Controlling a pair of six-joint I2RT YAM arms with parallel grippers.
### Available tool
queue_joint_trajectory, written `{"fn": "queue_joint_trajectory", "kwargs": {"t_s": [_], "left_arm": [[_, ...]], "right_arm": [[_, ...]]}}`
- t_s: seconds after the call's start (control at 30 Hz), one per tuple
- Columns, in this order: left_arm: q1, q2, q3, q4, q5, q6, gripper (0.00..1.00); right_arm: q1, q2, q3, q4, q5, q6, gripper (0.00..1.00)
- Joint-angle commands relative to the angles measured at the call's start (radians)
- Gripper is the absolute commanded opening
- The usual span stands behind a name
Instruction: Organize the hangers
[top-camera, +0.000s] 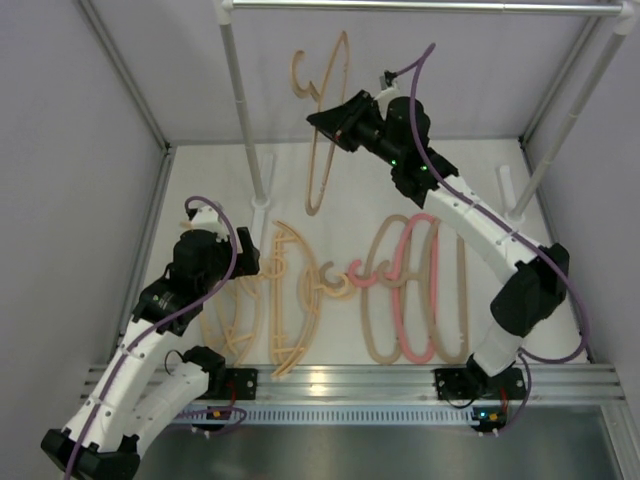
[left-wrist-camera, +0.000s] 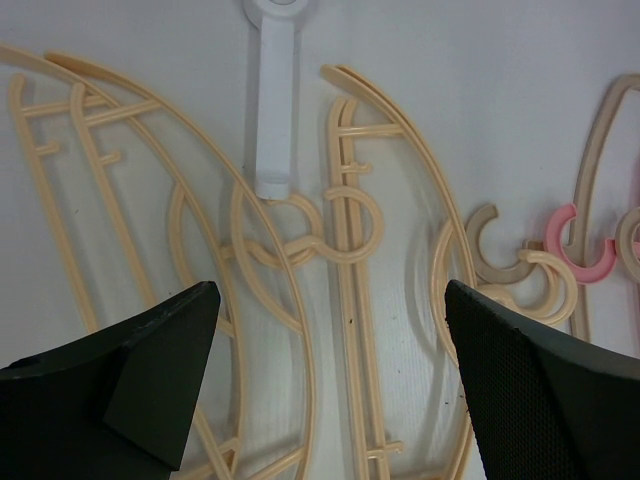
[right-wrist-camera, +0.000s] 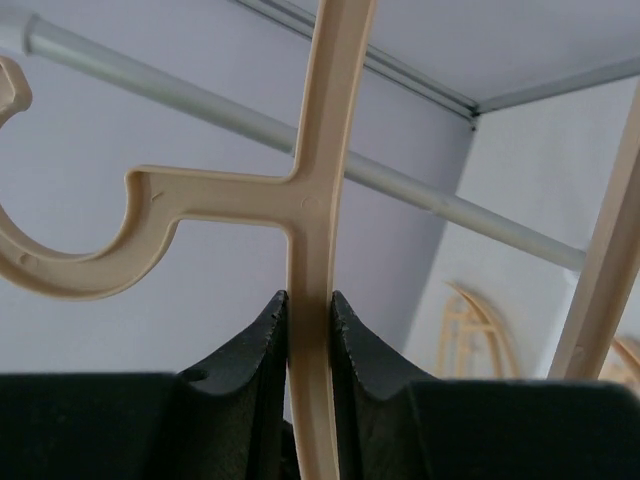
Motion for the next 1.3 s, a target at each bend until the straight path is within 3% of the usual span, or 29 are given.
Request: {"fn": "queue_joint_trajectory", "kwargs": {"t_s": [0.0, 0.13, 0.33, 1.27], "left_arm": [[-0.001, 0.0, 0.018, 0.038, -0.03, 0.002, 0.98], [-0.001, -0.003, 0.015, 0.038, -0.032, 0.0, 0.98], [0.0, -0.005, 0.013, 0.038, -0.026, 0.002, 0.98], [-0.001, -0.014, 0.01, 0.038, -0.026, 0.002, 0.98]], "right_arm": [[0.026, 0.129, 0.164, 0.27, -0.025, 0.198, 0.0], [0.043, 0.224, 0.291, 0.373, -0.024, 0.292, 0.0], [0.083, 0.264, 0.363, 0.402, 0.027, 0.293, 0.0], [0.098, 0.448, 0.669, 0.223, 0.137, 0.286, 0.0]]}}
